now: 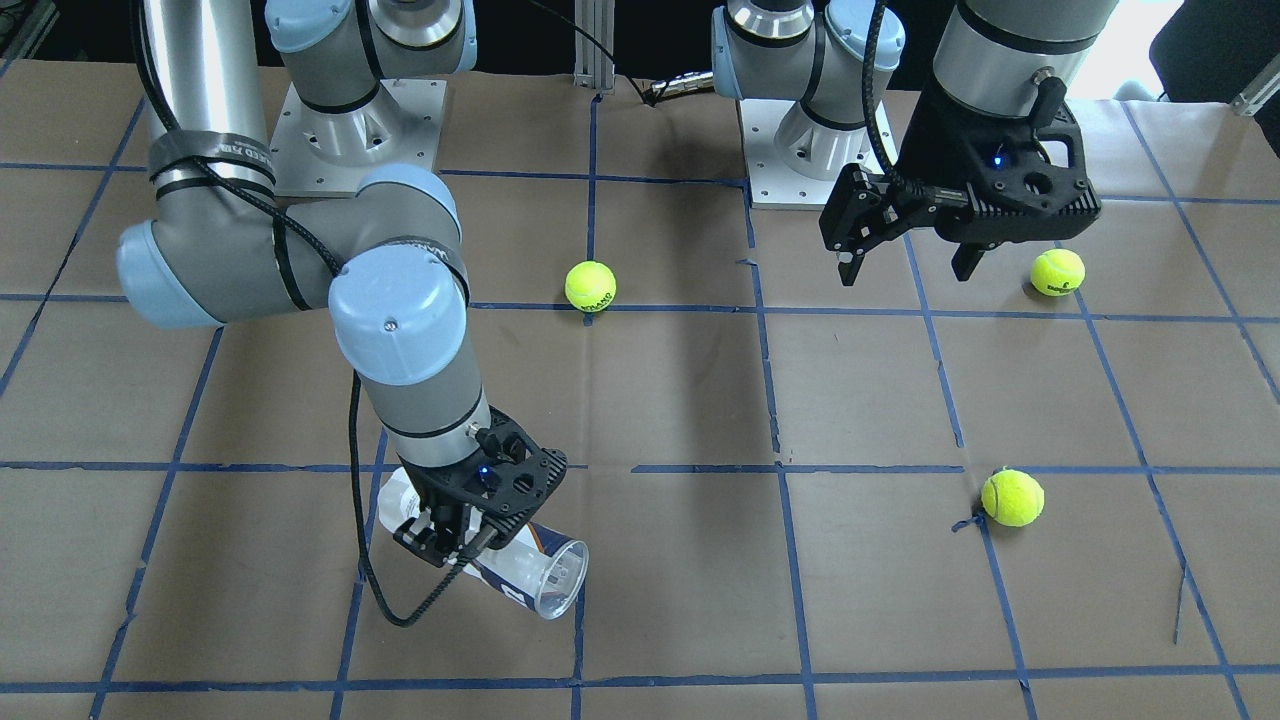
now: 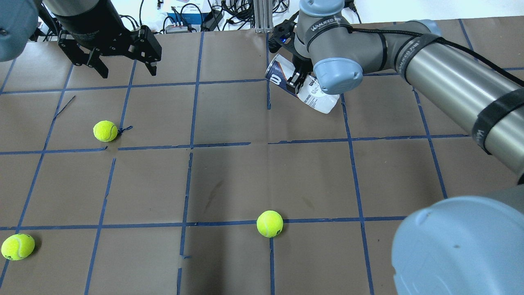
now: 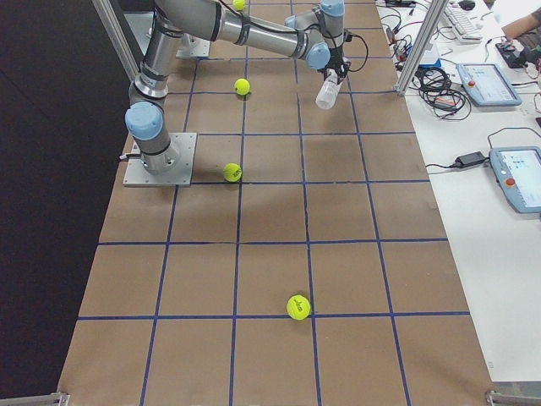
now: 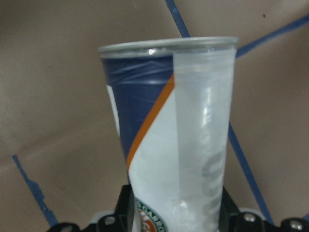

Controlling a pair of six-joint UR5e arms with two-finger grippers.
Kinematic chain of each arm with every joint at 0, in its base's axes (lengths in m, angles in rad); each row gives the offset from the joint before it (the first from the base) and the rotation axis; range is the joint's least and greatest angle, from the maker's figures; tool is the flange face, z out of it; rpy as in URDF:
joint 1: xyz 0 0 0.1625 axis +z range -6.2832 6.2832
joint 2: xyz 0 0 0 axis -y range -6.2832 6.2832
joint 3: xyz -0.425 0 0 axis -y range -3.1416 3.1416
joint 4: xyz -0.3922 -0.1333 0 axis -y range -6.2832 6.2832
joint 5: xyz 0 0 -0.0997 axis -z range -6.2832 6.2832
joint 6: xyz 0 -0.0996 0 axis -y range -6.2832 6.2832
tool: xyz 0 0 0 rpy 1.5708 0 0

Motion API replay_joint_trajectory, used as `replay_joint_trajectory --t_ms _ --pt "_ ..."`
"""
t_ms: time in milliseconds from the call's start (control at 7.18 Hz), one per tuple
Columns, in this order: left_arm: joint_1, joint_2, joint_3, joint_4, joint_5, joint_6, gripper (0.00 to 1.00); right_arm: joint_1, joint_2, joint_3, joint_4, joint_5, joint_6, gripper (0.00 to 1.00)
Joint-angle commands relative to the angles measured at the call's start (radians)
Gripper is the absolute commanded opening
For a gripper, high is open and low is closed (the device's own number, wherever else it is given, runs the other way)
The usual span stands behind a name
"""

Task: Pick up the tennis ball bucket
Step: 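Carry the can with the right gripper toward the left arm and set it down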

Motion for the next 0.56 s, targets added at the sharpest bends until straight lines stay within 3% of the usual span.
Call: replay_joint_trajectory --t_ms 0,418 --pt "0.000 0.000 0.000 0.000 0.002 0.000 1.00 0.034 0.071 -0.074 -0.019 -0.010 -0.180 0.61" --pt "0.002 0.000 0.000 0.000 0.002 0.000 1.00 0.057 0.108 -0.070 -0.019 -0.016 -0.316 0.62"
